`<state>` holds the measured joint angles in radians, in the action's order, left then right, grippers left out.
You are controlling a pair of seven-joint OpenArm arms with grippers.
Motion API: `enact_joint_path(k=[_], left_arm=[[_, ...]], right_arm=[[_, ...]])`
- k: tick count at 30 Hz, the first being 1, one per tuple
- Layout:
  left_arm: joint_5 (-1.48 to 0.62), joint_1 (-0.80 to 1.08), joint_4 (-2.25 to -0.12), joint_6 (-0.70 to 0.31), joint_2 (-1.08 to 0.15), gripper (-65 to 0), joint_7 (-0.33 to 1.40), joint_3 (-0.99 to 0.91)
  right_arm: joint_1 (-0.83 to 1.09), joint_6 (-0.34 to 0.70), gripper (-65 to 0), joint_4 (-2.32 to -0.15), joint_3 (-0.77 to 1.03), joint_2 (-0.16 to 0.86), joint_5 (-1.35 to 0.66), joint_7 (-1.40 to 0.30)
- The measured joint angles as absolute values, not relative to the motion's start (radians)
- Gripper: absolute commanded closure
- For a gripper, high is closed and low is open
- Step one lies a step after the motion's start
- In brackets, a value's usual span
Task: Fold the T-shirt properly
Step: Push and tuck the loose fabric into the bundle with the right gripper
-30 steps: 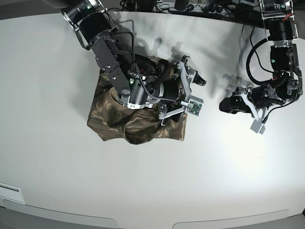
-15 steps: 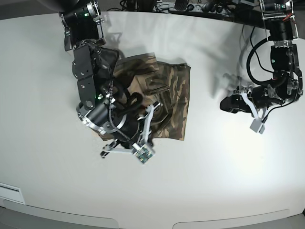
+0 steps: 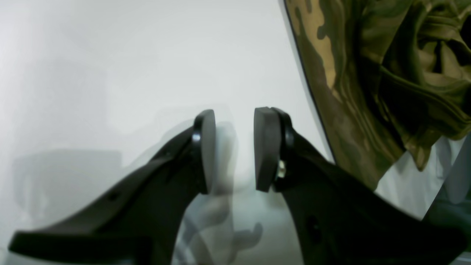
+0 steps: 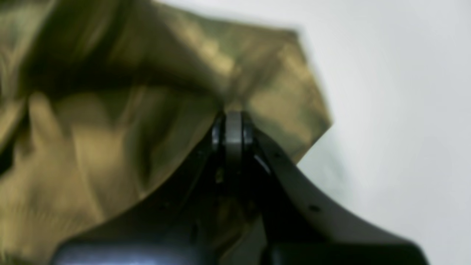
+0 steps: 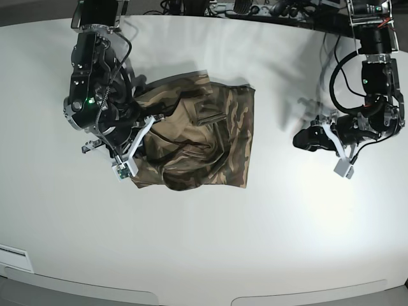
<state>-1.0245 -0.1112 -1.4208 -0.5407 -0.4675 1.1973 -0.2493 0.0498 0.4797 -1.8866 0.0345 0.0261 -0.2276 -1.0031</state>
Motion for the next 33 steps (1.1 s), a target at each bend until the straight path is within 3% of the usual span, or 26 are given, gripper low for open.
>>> enact_joint_path(k=[4,9,15,20,25,28,33], left_arm=[[-1.025,-0.111,-1.421,-0.541,-0.467,-19.9,1.197,-0.249],[-1.025,-0.111,-1.421,-0.540,-0.467,-19.9,1.197,-0.249],[-1.025,-0.111,-1.421,-0.540,-0.467,-19.9,1.197,-0.249],[-1.025,-0.111,-1.421,-0.544,-0.468,-19.9,1.197,-0.249],[-1.025,-0.111,-1.421,-0.562,-0.468,-19.9,1.197,-0.249],[-1.025,-0.111,-1.421,-0.562,-0.468,-19.9,1.197,-0.249],[-1.033,-0.111,-1.421,-0.562,-0.468,-19.9,1.196,-0.249]], right_arm=[[0.070,0.531,0.0,-1.887,0.035,0.033,-0.304,-0.998],[0.063,0.614,0.0,-1.885,0.019,0.033,-0.364,-0.855],[-0.036,0.682,0.0,-1.843,-0.065,0.031,-0.373,-0.859],[-0.076,0.637,0.0,-1.833,-0.051,0.039,-0.378,-0.950],[-0.101,0.526,0.0,-1.834,0.109,0.093,-0.376,-0.945],[-0.072,0.516,0.0,-1.834,0.178,0.123,-0.442,-1.000],[0.010,0.686,0.0,-1.834,0.171,0.136,-0.715,-1.034]])
